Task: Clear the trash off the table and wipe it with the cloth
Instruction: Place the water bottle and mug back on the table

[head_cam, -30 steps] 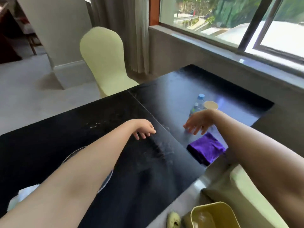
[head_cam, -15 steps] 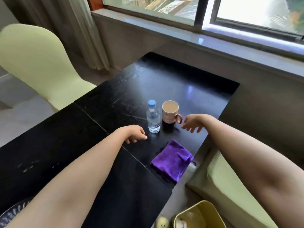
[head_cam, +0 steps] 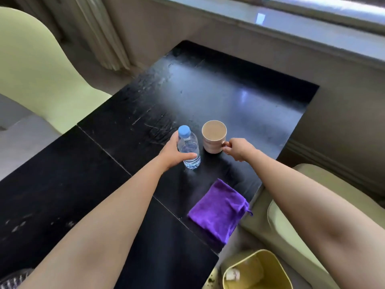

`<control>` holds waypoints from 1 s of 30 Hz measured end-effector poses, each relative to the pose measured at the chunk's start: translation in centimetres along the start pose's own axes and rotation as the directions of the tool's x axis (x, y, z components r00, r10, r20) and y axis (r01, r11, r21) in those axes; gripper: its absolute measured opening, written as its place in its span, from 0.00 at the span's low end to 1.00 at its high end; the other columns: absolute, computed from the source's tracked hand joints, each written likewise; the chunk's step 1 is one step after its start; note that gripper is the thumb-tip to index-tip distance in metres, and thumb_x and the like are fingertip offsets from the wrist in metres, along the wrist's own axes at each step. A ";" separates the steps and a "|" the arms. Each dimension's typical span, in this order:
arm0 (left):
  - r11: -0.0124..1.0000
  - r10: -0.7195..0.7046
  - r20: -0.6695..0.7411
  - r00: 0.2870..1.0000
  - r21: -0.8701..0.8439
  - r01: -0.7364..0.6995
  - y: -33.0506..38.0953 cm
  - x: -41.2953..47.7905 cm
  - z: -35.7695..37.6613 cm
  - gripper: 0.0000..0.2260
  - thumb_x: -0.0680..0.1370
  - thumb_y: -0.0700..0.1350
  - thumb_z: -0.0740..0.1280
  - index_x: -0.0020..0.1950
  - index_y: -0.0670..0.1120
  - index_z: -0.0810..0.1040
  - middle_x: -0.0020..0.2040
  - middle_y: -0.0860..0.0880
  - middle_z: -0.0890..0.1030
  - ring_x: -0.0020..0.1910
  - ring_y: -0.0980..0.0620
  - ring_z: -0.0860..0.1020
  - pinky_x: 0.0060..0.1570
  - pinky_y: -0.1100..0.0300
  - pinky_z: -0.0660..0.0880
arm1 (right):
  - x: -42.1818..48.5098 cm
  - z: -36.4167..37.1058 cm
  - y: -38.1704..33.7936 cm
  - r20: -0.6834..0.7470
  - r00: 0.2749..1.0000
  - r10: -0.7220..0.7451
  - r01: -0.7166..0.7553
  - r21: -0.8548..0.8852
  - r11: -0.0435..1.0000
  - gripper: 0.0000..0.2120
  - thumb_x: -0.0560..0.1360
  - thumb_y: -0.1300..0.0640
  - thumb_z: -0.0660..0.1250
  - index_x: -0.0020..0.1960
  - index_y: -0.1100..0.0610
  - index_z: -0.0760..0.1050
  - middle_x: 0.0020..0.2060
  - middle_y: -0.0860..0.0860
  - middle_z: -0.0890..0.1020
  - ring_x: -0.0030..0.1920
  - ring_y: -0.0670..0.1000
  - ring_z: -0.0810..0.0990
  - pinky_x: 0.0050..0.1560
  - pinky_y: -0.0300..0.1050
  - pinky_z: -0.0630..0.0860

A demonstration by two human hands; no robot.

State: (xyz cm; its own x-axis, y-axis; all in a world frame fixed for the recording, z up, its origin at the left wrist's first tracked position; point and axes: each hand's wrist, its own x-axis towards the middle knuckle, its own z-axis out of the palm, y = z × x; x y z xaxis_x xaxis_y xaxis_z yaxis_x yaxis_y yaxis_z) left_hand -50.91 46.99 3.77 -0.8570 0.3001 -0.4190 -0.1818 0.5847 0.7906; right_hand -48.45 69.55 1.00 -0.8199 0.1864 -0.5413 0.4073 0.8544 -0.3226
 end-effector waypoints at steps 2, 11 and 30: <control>0.998 0.009 -0.059 0.998 -0.066 -0.013 -0.4 0.1 0.8 0.37 0.68 0.42 0.76 0.71 0.50 0.60 0.61 0.54 0.72 0.61 0.52 0.73 0.59 0.58 0.69 | 0.6 0.7 0.0 -0.047 0.999 0.016 -0.015 0.024 1.000 0.15 0.78 0.50 0.58 0.35 0.55 0.64 0.42 0.56 0.74 0.41 0.57 0.75 0.41 0.44 0.69; 0.999 -0.006 -0.175 0.985 -0.034 0.000 -0.6 -0.3 1.4 0.31 0.68 0.44 0.76 0.66 0.47 0.64 0.63 0.48 0.76 0.56 0.52 0.73 0.55 0.60 0.67 | 0.4 0.7 -0.4 -0.183 0.982 0.048 0.004 0.272 0.962 0.10 0.77 0.58 0.60 0.38 0.59 0.69 0.43 0.57 0.76 0.42 0.56 0.72 0.41 0.43 0.66; 0.992 -0.083 -0.483 0.872 -0.120 0.027 -9.6 -19.1 -14.5 0.30 0.68 0.45 0.76 0.65 0.46 0.64 0.63 0.49 0.74 0.55 0.54 0.72 0.52 0.59 0.68 | -10.2 1.9 -18.9 -0.086 0.918 -0.388 0.396 0.110 0.912 0.09 0.76 0.63 0.61 0.37 0.63 0.71 0.43 0.62 0.81 0.49 0.63 0.81 0.37 0.43 0.73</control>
State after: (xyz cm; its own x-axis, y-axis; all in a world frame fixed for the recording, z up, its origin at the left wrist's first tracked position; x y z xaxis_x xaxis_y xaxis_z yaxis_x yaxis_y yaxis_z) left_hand -39.78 24.73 10.65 -0.9649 -0.1503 -0.2151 -0.2619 0.4978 0.8268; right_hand -46.97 50.55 11.16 -0.9451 -0.1185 -0.3046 0.0911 0.7996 -0.5936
